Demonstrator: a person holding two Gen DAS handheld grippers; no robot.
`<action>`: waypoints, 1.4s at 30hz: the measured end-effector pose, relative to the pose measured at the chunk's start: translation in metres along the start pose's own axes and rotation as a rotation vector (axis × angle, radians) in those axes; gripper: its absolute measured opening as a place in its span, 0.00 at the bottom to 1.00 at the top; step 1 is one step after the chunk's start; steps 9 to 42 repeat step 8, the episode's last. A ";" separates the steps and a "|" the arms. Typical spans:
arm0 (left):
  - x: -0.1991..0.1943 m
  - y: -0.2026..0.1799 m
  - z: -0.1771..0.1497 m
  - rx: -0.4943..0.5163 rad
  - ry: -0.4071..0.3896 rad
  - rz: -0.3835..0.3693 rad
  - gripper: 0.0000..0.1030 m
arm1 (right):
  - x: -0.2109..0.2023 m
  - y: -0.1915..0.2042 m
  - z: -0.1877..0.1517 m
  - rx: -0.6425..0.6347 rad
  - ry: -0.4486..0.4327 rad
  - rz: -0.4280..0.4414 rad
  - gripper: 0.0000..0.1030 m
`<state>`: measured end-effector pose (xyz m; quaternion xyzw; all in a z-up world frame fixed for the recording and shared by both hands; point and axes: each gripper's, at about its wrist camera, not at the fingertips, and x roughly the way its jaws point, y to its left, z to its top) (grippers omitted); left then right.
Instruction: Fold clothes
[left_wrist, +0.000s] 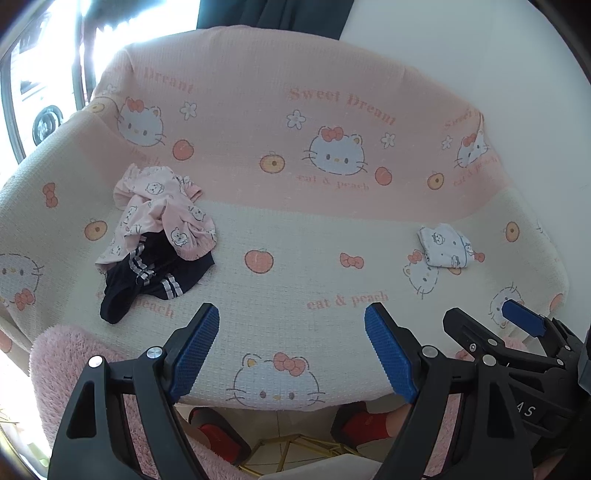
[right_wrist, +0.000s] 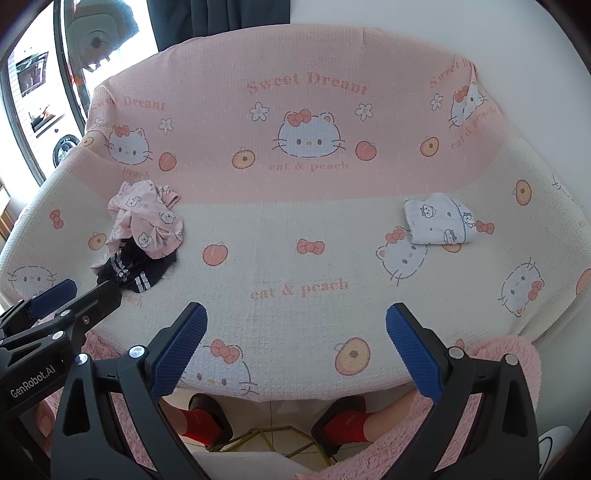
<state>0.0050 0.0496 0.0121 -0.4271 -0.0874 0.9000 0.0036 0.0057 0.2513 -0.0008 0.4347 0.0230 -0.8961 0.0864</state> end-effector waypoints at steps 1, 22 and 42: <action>0.000 0.000 0.000 0.000 0.001 0.000 0.81 | 0.001 0.000 0.000 0.001 0.002 0.001 0.96; 0.001 -0.001 0.001 -0.001 0.003 0.002 0.81 | 0.002 -0.001 0.000 -0.002 0.003 0.001 0.96; 0.001 -0.001 0.001 -0.001 0.003 0.002 0.81 | 0.002 -0.001 0.000 -0.002 0.003 0.001 0.96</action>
